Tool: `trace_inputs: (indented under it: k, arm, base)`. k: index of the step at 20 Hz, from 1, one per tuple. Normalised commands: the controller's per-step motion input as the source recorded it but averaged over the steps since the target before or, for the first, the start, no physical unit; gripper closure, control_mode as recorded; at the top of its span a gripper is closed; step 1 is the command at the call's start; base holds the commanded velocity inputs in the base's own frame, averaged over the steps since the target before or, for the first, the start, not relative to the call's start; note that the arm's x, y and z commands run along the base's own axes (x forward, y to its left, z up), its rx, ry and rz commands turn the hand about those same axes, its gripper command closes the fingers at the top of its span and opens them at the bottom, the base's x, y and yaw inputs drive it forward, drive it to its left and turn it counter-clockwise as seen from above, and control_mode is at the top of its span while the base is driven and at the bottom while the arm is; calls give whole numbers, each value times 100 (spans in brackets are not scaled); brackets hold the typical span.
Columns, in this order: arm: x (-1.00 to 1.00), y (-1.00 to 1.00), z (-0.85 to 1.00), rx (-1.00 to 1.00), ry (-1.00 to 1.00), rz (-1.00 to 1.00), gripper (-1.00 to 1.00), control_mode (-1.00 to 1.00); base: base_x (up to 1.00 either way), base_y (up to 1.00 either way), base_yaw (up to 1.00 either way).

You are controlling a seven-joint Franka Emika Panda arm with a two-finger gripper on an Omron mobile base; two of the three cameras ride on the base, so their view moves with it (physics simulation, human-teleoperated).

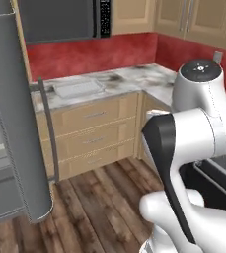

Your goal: Pick the tangerine and orange from the fridge and place them inside the tupperware on the counter.

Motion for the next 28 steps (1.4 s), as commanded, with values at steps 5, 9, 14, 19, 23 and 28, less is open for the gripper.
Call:
trace_inputs:
  k: [5, 9, 14, 19, 23, 28]
  arm:
    - [0, 0, 0, 0, 0, 0, 100, 100]
    - [0, 0, 0, 0, 0, 0, 100, 100]
    - [0, 0, 0, 0, 0, 0, 100, 100]
    - [0, 0, 0, 0, 0, 0, 100, 100]
    - [0, 0, 0, 0, 0, 0, 100, 100]
    - [0, 0, 0, 0, 0, 0, 100, 100]
  base:
    - [78, -56, 37]
    - [84, -46, 29]
    - [77, -39, 15]
    - [78, -25, 3]
    - [81, -17, 2]
    - [87, -2, 3]
